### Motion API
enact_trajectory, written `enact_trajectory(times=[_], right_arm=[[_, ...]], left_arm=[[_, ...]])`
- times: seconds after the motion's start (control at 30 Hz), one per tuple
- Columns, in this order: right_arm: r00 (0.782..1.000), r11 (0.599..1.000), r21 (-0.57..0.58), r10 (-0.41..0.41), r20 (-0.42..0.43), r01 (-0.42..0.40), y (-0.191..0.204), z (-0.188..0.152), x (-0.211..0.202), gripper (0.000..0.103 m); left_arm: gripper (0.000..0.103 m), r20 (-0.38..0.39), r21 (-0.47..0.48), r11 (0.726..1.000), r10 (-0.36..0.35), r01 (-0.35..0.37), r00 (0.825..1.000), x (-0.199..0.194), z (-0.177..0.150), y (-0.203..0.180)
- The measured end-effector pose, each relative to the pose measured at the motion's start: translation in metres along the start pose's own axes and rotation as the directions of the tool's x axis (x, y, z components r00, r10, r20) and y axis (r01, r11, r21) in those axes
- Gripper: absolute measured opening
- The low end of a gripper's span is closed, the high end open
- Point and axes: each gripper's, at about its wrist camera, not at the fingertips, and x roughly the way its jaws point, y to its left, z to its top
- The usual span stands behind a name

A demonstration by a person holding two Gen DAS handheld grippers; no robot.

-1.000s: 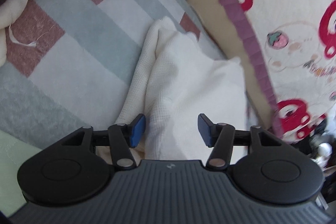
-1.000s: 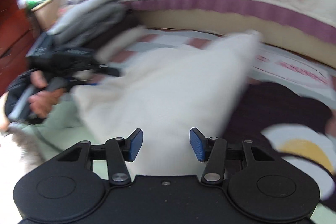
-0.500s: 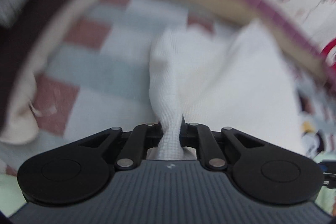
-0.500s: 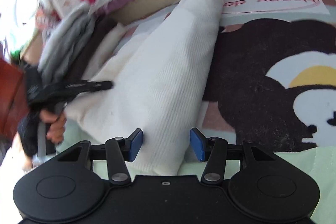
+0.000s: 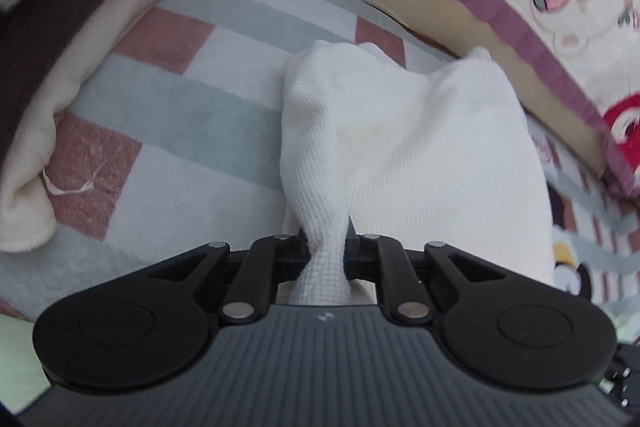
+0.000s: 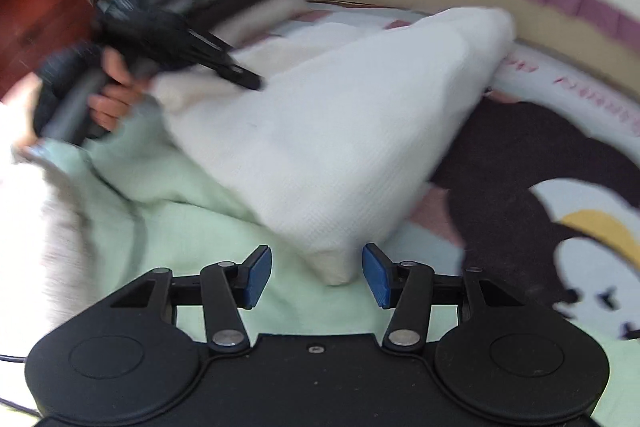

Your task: Fold clothes

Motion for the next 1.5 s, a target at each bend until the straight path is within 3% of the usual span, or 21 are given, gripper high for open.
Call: enact_trajectory(times=[0.1, 0.13, 0.2, 0.27, 0.33, 0.4, 0.43, 0.53, 0.57, 0.73, 0.8, 0.87, 0.93, 1.0, 1.07, 1.1, 1.2, 1.3, 1.37, 1.4, 1.5], right_arm=[[0.998, 0.998, 0.002, -0.056, 0.011, 0.056, 0.002, -0.001, 0.006, 0.056], [0.999, 0.999, -0.002, -0.047, 0.019, 0.048, 0.002, -0.002, 0.006, 0.051], [0.999, 0.998, -0.056, -0.035, 0.034, 0.037, 0.006, -0.006, 0.004, 0.028], [0.998, 0.995, -0.087, -0.051, 0.036, 0.054, 0.006, -0.006, 0.003, 0.022], [0.999, 0.999, -0.031, -0.03, 0.029, 0.031, -0.002, -0.004, 0.002, 0.02], [0.999, 1.0, 0.003, -0.015, 0.028, 0.015, -0.007, -0.004, 0.002, 0.02], [1.0, 1.0, 0.012, -0.011, 0.029, 0.011, -0.009, -0.004, 0.002, 0.02], [1.0, 1.0, 0.029, -0.009, 0.029, 0.009, -0.01, -0.005, 0.001, 0.02], [1.0, 0.999, 0.035, -0.009, 0.029, 0.008, -0.011, -0.006, 0.001, 0.02], [1.0, 0.996, 0.088, 0.008, 0.027, -0.01, -0.015, -0.008, 0.002, 0.018], [1.0, 0.997, 0.077, 0.005, 0.031, -0.008, -0.013, -0.008, 0.003, 0.018], [0.998, 0.998, 0.067, 0.016, 0.055, -0.02, -0.011, -0.008, 0.0, 0.019], [0.996, 0.998, 0.056, 0.032, 0.086, -0.037, -0.01, -0.008, -0.005, 0.02], [0.995, 0.998, 0.055, 0.036, 0.09, -0.041, -0.01, -0.007, -0.006, 0.02], [0.996, 0.998, 0.057, 0.034, 0.088, -0.039, -0.011, -0.008, -0.006, 0.019], [0.996, 0.998, 0.059, 0.033, 0.087, -0.039, -0.011, -0.009, -0.006, 0.019], [0.996, 0.998, 0.06, 0.032, 0.084, -0.038, -0.013, -0.012, -0.005, 0.019], [0.996, 0.998, 0.055, 0.034, 0.083, -0.039, -0.014, -0.012, -0.005, 0.017], [0.996, 0.998, 0.054, 0.037, 0.082, -0.041, -0.015, -0.012, -0.006, 0.017], [0.996, 0.998, 0.052, 0.038, 0.082, -0.042, -0.015, -0.012, -0.006, 0.017], [0.995, 0.997, 0.045, 0.055, 0.087, -0.059, -0.014, -0.01, -0.007, 0.018]], left_arm=[[0.011, 0.015, 0.027, 0.999, 0.034, -0.034, 0.999, -0.002, 0.0, -0.004], [0.012, 0.023, 0.031, 0.998, 0.045, -0.046, 0.999, -0.003, 0.0, -0.005], [0.012, 0.098, 0.088, 0.994, 0.061, -0.07, 0.993, -0.018, -0.002, -0.014], [0.012, 0.192, 0.204, 0.979, -0.012, -0.027, 0.981, -0.04, -0.006, -0.033], [0.012, 0.217, 0.275, 0.959, -0.131, 0.068, 0.967, -0.058, -0.009, -0.048], [0.012, 0.17, 0.334, 0.933, -0.202, 0.137, 0.965, -0.058, -0.017, -0.064], [0.013, 0.139, 0.364, 0.922, -0.193, 0.131, 0.971, -0.053, -0.023, -0.072], [0.016, 0.076, 0.426, 0.905, -0.027, -0.007, 0.997, -0.034, -0.041, -0.089], [0.016, 0.072, 0.419, 0.908, 0.004, -0.034, 0.997, -0.032, -0.044, -0.088], [0.016, 0.113, 0.306, 0.951, 0.008, -0.042, 0.994, -0.047, -0.048, -0.063], [0.017, 0.116, 0.295, 0.955, -0.071, 0.033, 0.991, -0.053, -0.05, -0.066], [0.024, 0.067, 0.318, 0.941, -0.142, 0.114, 0.988, -0.048, -0.053, -0.077], [0.046, 0.017, 0.339, 0.927, -0.174, 0.158, 0.985, -0.041, -0.058, -0.088], [0.047, -0.028, 0.371, 0.923, -0.1, 0.103, 0.995, -0.029, -0.065, -0.098], [0.022, -0.058, 0.397, 0.917, -0.018, 0.04, 0.998, -0.018, -0.072, -0.103], [0.0, -0.05, 0.401, 0.916, 0.022, 0.0, 0.999, -0.017, -0.072, -0.101], [0.0, 0.028, 0.352, 0.931, 0.091, -0.095, 0.995, -0.031, -0.064, -0.087], [0.0, 0.129, 0.282, 0.916, 0.258, -0.285, 0.958, -0.042, -0.055, -0.069], [0.002, 0.13, 0.203, 0.921, 0.31, -0.332, 0.942, -0.045, -0.049, -0.053], [0.003, 0.126, 0.175, 0.927, 0.312, -0.331, 0.942, -0.046, -0.048, -0.047], [0.01, 0.126, 0.178, 0.953, 0.226, -0.246, 0.966, -0.052, -0.048, -0.05]])
